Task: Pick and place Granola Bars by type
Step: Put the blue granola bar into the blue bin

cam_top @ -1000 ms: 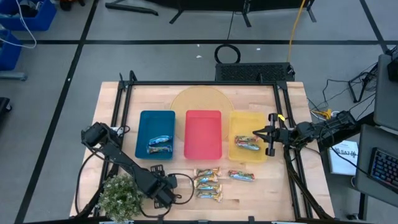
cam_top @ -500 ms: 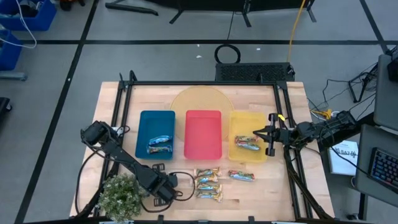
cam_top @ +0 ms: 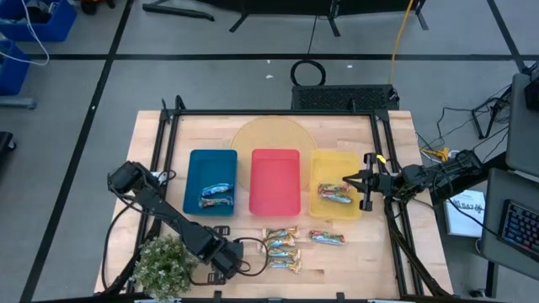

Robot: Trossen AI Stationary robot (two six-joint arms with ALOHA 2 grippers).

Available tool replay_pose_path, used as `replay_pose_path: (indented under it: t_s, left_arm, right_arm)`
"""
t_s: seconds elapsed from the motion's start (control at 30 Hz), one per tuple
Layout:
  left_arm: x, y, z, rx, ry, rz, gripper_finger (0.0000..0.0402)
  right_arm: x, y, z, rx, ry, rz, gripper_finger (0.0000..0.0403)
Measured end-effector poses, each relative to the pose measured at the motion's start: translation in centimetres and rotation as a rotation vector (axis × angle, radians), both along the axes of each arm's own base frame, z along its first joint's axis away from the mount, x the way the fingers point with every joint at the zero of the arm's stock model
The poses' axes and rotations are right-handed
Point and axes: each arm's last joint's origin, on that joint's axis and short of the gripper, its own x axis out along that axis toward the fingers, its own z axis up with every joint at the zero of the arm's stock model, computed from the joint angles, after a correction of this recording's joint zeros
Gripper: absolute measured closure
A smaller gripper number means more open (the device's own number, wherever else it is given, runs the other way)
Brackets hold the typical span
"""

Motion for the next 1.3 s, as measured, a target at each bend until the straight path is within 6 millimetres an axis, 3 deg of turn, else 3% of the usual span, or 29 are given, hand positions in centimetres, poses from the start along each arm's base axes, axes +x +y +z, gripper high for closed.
replay_pose_path:
  t_s: [0.1,0.2,0.3,0.43,0.6,0.73,0.87,1.03,1.3]
  left_arm:
    - [-0.3,0.5,2.6,0.059,-0.099,-0.043,0.0341]
    - [-1.3,1.7,5.7,0.142,-0.205,-0.086,0.0359]
    - [-3.4,3.8,9.6,0.256,-0.326,-0.074,0.0388]
    - [-6.4,6.8,14.2,0.322,-0.535,0.008,0.0381]
    - [-10.2,10.6,16.7,0.366,-0.678,0.125,0.038]
    - [-12.9,14.1,15.9,0.373,-0.614,0.313,0.0392]
    - [-13.6,16.8,14.6,0.38,-0.499,0.467,0.0385]
    - [-11.3,19.1,12.5,0.328,-0.36,0.505,0.0392]
    - [-8.1,22.2,6.6,0.33,-0.013,0.453,0.0392]
  right_arm:
    - [0.0,0.0,0.0,0.0,0.0,0.0,0.0403]
    - [0.0,0.0,0.0,0.001,-0.001,0.0,0.0403]
    - [0.0,0.0,0.0,-0.001,0.0,0.0,0.0403]
    - [0.0,0.0,0.0,-0.014,0.0,-0.003,0.0403]
    - [0.0,0.0,0.0,-0.023,0.001,-0.004,0.0403]
    - [0.0,0.0,0.0,-0.025,0.001,-0.005,0.0403]
    - [0.0,0.0,0.0,-0.044,0.002,-0.008,0.0403]
    - [0.0,0.0,0.0,-0.045,0.002,-0.009,0.0403]
    - [0.0,0.0,0.0,-0.066,0.004,-0.013,0.0403]
